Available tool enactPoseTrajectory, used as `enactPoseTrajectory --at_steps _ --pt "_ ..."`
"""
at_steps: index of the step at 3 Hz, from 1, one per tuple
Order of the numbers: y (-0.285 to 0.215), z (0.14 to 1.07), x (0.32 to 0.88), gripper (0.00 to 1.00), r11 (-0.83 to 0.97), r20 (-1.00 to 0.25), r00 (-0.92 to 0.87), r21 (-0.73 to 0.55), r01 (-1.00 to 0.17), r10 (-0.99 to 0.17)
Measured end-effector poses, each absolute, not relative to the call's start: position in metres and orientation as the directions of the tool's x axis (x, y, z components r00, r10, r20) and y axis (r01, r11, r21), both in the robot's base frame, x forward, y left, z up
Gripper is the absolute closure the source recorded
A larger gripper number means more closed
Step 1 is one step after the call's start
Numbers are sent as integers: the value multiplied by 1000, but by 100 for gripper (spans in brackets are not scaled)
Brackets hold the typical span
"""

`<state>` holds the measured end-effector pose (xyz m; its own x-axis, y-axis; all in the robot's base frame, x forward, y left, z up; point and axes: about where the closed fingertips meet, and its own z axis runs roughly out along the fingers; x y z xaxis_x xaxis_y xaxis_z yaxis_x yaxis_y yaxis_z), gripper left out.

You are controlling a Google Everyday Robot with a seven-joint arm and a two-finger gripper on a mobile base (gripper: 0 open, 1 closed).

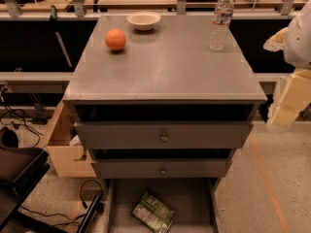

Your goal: Pick green jalapeno chip bag from bottom drawer and place on counter

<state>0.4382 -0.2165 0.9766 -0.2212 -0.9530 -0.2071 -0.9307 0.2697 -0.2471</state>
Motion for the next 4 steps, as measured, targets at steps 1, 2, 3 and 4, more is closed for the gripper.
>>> enactPoseTrajectory --at_steps 1,2,3,4 --pt "-217 977 438 0 270 -207 -221 -247 -931 -953" --pt "-216 961 429 0 281 -200 -234 -257 -925 -951" --pt "-223 914 403 0 324 -259 -261 -240 -915 -930" --pt "-236 849 370 0 392 -388 -299 -187 -901 -872"
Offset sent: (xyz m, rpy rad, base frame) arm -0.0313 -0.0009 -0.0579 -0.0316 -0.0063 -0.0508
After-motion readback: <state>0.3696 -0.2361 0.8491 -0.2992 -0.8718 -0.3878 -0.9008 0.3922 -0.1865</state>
